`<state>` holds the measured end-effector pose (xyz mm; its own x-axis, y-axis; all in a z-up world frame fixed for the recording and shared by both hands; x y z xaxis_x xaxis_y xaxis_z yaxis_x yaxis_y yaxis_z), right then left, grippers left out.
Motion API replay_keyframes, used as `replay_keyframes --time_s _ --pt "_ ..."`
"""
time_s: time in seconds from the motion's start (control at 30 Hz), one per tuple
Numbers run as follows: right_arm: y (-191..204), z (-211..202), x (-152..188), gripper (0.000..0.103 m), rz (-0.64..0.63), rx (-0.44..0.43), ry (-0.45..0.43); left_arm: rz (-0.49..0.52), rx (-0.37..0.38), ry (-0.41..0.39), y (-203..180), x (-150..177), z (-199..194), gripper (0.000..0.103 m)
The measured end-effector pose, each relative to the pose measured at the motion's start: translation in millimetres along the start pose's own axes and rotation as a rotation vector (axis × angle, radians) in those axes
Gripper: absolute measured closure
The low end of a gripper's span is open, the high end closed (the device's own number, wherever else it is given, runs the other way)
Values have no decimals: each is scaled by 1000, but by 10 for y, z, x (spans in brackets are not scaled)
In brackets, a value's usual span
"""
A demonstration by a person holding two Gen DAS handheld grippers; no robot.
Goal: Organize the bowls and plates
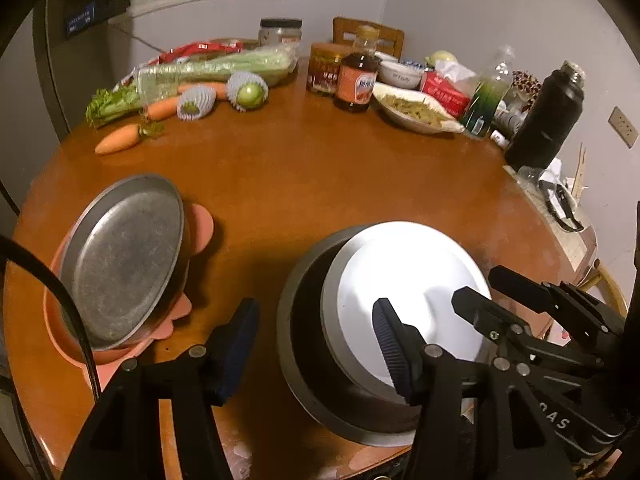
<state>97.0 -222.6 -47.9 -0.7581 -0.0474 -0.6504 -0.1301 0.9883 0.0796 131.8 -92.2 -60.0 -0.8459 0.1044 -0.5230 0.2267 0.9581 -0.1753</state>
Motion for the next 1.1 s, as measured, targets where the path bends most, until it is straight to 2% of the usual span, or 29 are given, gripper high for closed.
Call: replay_keyframes --time_s 0.17,0.5,0.9,1.0,1.1 --pt "-21 71 34 48 19 -14 25 -17 -9 38 52 24 147 44" --pt "29 208 59 45 29 -61 64 -20 -15 85 64 55 315 43" --pt "45 271 90 45 64 -139 78 -68 59 107 89 64 384 42" --pt "63 273 94 47 63 -152 80 -72 72 107 78 66 382 47" --pt "75 270 87 48 62 -155 80 -64 81 104 35 66 364 56"
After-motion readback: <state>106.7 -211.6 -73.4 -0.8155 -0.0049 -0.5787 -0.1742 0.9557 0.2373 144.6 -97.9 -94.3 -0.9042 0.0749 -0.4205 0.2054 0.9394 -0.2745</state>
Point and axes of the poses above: each gripper's, at about its wrist camera, not at the fingertips, and z roughly the way its jaws point, y to its left, x to its underside, the point moved 6 cm from there along z, roughly the way its jaws point, and after that the axes turned 5 degrees about -z, right-handed, at the moved point
